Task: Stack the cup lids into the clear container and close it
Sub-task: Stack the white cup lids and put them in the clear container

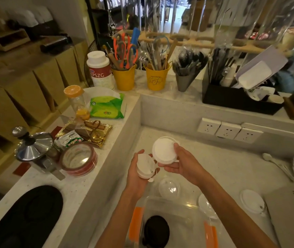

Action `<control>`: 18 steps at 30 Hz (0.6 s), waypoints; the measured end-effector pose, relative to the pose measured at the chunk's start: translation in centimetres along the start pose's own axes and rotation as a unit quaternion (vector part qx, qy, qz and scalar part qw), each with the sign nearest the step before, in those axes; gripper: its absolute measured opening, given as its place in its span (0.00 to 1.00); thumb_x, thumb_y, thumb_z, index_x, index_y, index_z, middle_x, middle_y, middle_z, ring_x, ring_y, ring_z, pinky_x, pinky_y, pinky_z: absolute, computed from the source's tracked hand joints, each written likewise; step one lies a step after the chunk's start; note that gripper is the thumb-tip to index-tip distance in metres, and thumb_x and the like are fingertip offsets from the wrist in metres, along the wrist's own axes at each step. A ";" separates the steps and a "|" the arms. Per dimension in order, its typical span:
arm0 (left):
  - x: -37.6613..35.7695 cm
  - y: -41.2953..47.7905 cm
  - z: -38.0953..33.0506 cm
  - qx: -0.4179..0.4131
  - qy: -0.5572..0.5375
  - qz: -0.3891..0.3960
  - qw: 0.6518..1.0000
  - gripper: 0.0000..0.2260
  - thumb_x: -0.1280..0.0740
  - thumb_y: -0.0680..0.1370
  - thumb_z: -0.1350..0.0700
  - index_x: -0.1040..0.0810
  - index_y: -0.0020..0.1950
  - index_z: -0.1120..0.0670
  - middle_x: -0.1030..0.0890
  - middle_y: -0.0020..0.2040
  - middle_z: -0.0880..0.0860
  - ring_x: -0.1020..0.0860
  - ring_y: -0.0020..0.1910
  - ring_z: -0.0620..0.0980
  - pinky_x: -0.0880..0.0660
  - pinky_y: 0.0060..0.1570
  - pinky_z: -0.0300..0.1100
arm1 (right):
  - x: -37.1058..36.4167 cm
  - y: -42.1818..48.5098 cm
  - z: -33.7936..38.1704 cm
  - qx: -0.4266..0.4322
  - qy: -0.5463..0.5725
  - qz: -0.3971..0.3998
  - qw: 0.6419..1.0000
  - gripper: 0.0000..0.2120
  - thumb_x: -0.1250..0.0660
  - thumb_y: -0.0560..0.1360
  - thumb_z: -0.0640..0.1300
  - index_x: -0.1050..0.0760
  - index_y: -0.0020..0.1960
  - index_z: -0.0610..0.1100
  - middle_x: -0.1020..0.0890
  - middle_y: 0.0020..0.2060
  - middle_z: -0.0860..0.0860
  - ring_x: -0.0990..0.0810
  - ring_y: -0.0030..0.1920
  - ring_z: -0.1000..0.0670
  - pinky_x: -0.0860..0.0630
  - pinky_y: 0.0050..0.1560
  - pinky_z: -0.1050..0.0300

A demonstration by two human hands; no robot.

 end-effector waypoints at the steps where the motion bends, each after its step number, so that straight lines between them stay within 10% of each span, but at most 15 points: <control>1: -0.3 -0.2 -0.1 -0.008 0.008 0.009 1.000 0.15 0.39 0.83 0.44 0.20 0.65 0.47 0.16 0.62 0.57 0.16 0.55 0.56 0.18 0.52 0.55 | -0.4 -0.3 -0.5 -0.014 0.046 -0.008 0.999 0.22 0.37 0.79 0.59 0.29 0.67 0.47 0.19 0.61 0.42 0.16 0.55 0.36 0.17 0.47 0.50; 4: -0.9 -1.1 -0.1 -0.018 0.052 0.022 0.998 0.18 0.41 0.83 0.40 0.24 0.69 0.42 0.17 0.65 0.53 0.17 0.61 0.54 0.20 0.52 0.47 | -1.2 -1.2 -2.6 -0.057 0.110 -0.054 0.991 0.22 0.31 0.75 0.56 0.24 0.63 0.44 0.17 0.56 0.45 0.15 0.53 0.44 0.18 0.47 0.51; 13: -0.7 -2.6 0.0 -0.032 0.058 0.056 0.996 0.24 0.30 0.75 0.48 0.25 0.71 0.45 0.19 0.66 0.59 0.19 0.61 0.60 0.20 0.54 0.54 | -3.3 -4.1 -3.8 0.000 -0.214 -0.115 0.970 0.27 0.29 0.75 0.54 0.33 0.70 0.49 0.22 0.56 0.52 0.21 0.53 0.54 0.25 0.44 0.62; 18: -1.3 -3.0 -0.6 -0.046 0.052 0.061 0.996 0.22 0.32 0.78 0.49 0.25 0.72 0.48 0.20 0.66 0.60 0.22 0.65 0.63 0.25 0.62 0.60 | -4.1 -4.0 -1.1 0.126 -0.449 -0.084 0.881 0.41 0.26 0.73 0.49 0.45 0.78 0.59 0.41 0.72 0.49 0.39 0.72 0.46 0.33 0.70 0.44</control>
Point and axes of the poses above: each hand's wrist, its own y-axis towards the middle knuckle, its own x-axis out of the back of the hand, z = x × y, the point moved 7 cm from there along y, towards the middle knuckle
